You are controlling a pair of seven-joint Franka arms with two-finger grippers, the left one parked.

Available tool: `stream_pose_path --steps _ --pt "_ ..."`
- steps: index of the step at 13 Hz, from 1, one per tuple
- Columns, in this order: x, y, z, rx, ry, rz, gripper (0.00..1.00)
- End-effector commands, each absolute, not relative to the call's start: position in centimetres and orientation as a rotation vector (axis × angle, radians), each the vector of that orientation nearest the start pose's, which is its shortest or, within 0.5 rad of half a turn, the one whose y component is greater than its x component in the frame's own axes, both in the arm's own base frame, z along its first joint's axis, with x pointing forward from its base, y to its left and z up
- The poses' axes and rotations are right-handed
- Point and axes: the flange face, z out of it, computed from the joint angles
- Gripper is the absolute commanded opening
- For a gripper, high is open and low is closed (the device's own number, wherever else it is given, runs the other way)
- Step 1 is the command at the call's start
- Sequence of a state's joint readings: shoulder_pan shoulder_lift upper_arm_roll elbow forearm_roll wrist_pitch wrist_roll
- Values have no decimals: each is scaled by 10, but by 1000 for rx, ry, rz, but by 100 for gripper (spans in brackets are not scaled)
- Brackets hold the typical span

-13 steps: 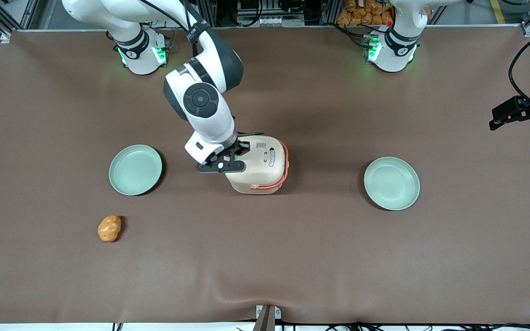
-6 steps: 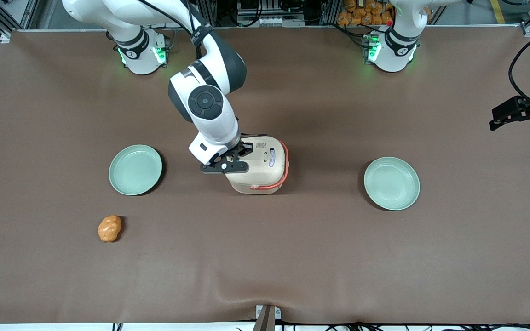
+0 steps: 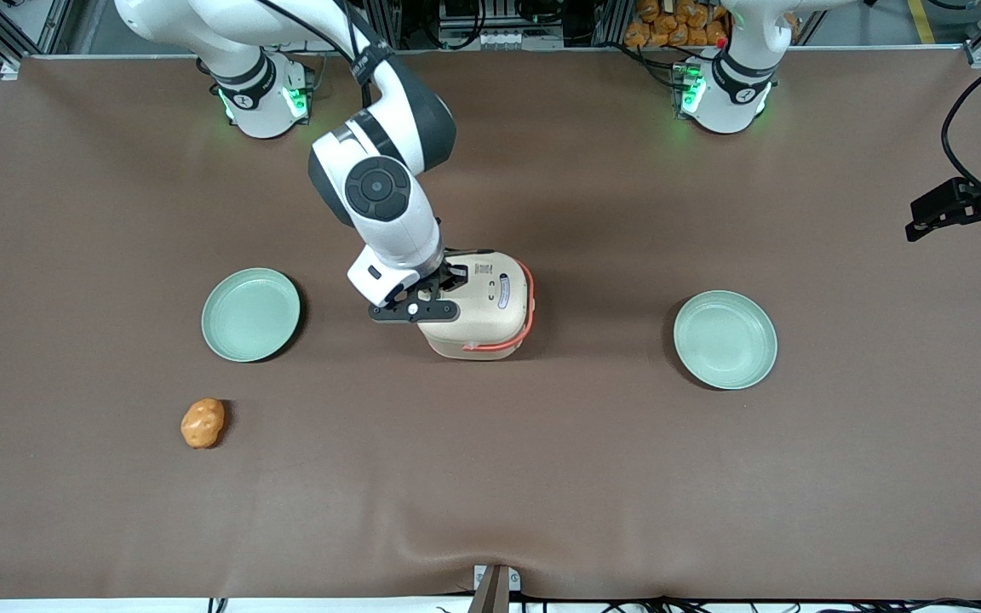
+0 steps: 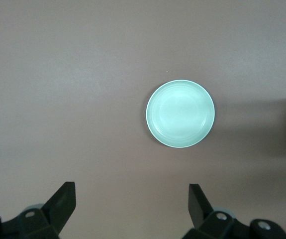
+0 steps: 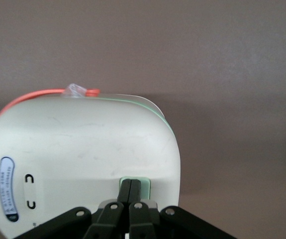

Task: Press rice cooker button with right arm
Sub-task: 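Press down on the rice cooker's lid button with the closed right gripper, then lift the right gripper away as the lid pops open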

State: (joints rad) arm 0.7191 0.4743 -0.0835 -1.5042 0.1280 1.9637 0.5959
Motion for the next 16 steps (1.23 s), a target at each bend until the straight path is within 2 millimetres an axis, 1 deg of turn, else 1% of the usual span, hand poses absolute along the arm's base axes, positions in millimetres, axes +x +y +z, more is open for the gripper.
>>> stream_pose_path --steps 1,3,4,5,6,7,8,9,10,11,12,13,15,16 --pt "552 405 478 -3066 23 131 0" --pt "571 361 529 -3019 67 201 0" --pt "580 336 550 -3003 23 208 8" --pt "583 315 563 -3006 -50 221 20" --pt "583 297 572 -3014 -111 233 29" --pt "584 272 590 -3007 -139 207 35" --pt "588 241 602 -3022 -153 189 37" --pt "586 219 606 -3047 -204 231 49" --pt "581 199 611 -3056 -257 287 68" --pt "579 176 622 -3068 -270 284 76" --pt "574 155 639 -3079 -289 251 93" --pt "572 134 647 -3082 -339 239 100" --pt "567 89 663 -3083 -388 215 100" --pt "561 72 668 -3095 -418 207 100"
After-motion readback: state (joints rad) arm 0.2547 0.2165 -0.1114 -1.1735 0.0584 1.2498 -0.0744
